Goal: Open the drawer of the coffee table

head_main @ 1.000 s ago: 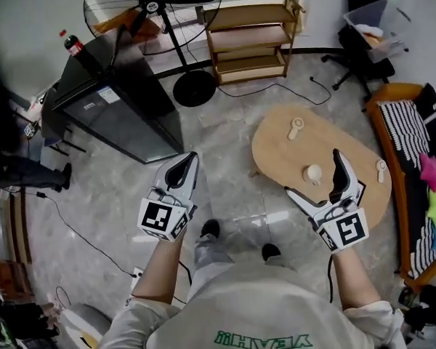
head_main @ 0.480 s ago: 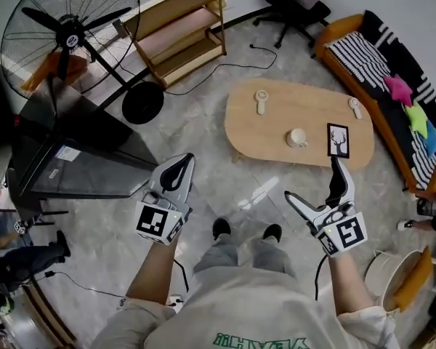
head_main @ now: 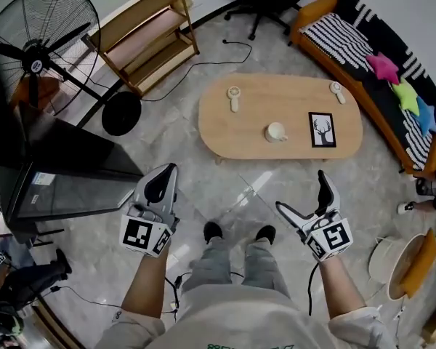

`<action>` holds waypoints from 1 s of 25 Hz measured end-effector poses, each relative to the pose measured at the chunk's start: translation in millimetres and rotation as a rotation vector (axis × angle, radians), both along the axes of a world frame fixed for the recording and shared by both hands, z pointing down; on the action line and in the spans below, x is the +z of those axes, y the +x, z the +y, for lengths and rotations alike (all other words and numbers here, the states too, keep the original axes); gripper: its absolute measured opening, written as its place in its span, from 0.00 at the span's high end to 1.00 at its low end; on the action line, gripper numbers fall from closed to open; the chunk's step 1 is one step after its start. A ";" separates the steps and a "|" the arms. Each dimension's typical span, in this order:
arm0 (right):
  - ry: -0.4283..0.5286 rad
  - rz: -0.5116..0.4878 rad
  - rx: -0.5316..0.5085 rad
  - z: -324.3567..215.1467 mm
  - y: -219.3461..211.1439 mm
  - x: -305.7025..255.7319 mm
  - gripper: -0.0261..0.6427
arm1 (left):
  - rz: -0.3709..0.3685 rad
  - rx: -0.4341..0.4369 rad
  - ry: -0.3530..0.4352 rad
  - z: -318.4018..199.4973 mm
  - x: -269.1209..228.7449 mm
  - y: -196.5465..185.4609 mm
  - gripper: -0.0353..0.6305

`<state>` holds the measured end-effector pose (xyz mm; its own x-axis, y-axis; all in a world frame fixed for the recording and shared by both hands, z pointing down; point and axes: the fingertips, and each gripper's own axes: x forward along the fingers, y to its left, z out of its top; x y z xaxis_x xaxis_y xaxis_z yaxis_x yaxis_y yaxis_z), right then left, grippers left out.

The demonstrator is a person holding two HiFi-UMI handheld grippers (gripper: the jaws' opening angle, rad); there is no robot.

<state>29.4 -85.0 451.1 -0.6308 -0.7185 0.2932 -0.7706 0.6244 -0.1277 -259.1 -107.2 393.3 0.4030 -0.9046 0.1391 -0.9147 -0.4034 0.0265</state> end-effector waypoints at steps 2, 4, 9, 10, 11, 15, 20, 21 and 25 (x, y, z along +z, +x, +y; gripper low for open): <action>-0.025 0.000 -0.008 -2.6 6.9 24.2 0.08 | -0.002 -0.006 -0.016 -1.3 12.4 9.3 0.95; -0.048 -0.004 -0.014 -8.0 12.9 48.7 0.08 | 0.003 -0.015 -0.037 -3.7 28.2 16.2 0.95; -0.103 -0.042 -0.035 -23.0 20.4 115.0 0.08 | 0.015 -0.026 -0.084 -12.8 75.1 28.8 0.95; -0.114 -0.058 -0.036 -26.2 21.8 130.4 0.08 | 0.017 -0.027 -0.089 -15.7 84.5 31.4 0.95; -0.126 -0.073 -0.038 -29.1 22.9 146.1 0.08 | 0.019 -0.028 -0.092 -18.9 93.9 34.2 0.95; -0.187 -0.128 -0.049 -33.9 21.9 212.5 0.09 | 0.028 -0.033 -0.087 -28.9 133.1 45.0 0.95; -0.239 -0.152 -0.059 -35.0 17.1 302.9 0.09 | 0.040 -0.050 -0.075 -35.2 196.5 55.0 0.95; -0.242 -0.157 -0.051 -37.8 17.1 320.4 0.09 | 0.045 -0.054 -0.073 -37.4 211.4 56.9 0.95; -0.243 -0.154 -0.039 -52.9 13.8 386.7 0.09 | 0.060 -0.061 -0.062 -48.5 270.2 66.1 0.95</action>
